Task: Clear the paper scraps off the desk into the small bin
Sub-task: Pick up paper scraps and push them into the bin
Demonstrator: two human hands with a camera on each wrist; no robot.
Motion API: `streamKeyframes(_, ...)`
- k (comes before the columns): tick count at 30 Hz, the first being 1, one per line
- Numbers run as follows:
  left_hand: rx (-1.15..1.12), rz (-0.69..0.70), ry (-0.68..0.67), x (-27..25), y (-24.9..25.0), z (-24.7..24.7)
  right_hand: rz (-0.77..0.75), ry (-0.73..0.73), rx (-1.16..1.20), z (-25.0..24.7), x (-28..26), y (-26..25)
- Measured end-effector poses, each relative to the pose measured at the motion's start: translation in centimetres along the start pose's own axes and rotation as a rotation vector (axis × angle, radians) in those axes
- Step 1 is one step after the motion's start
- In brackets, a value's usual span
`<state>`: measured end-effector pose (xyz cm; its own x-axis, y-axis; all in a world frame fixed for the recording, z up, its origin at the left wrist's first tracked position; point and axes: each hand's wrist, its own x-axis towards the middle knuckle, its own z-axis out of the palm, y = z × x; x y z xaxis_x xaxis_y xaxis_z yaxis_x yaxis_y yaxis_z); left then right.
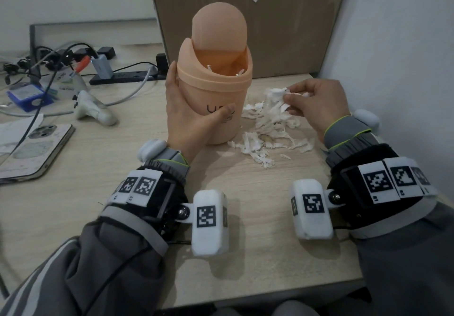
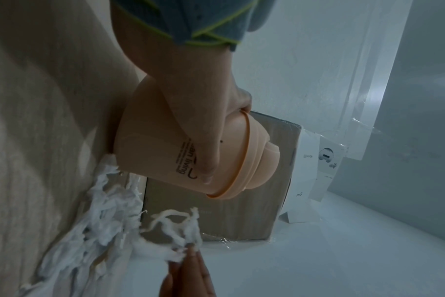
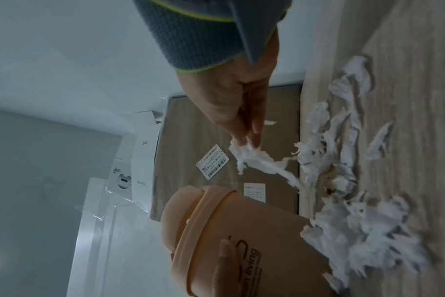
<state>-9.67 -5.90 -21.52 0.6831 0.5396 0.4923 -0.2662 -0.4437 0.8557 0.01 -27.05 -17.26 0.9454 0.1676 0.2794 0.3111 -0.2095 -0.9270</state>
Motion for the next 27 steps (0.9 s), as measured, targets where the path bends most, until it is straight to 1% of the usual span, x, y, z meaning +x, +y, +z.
streamKeyframes(4, 0.023, 0.027, -0.014, -0.1, 0.1, 0.0, -0.148, 0.150, 0.016, -0.4, -0.1, -1.0)
streamKeyframes(6, 0.036, 0.043, -0.017, -0.1, 0.2, 0.1, -0.221, 0.210, 0.105, -0.4, -0.4, -1.8)
streamKeyframes(8, 0.056, 0.065, -0.022, -0.2, 0.5, 0.2, -0.286, 0.228, 0.191, -0.2, -0.7, -2.4)
streamKeyframes(11, 0.095, 0.118, -0.047, -0.5, 1.1, 0.4, -0.367, 0.193, 0.241, 0.1, -1.4, -3.1)
streamKeyframes(14, 0.149, 0.168, -0.071, -0.7, 1.8, 0.6, -0.402, 0.136, 0.257, 0.6, -1.9, -3.6)
streamKeyframes(19, 0.166, 0.191, -0.107, -1.2, 2.6, 0.9, -0.453, 0.040, 0.191, 1.3, -2.5, -3.6)
streamKeyframes(23, 0.192, 0.237, -0.127, -1.6, 3.3, 1.1, -0.470, -0.047, 0.097, 1.4, -2.7, -3.5)
streamKeyframes(25, 0.222, 0.254, -0.133, -1.7, 3.3, 1.1, -0.498, -0.062, 0.002, 1.3, -2.7, -3.4)
streamKeyframes(27, 0.234, 0.254, -0.131, -1.7, 3.2, 1.1, -0.501, -0.108, -0.099, 1.3, -2.4, -2.9)
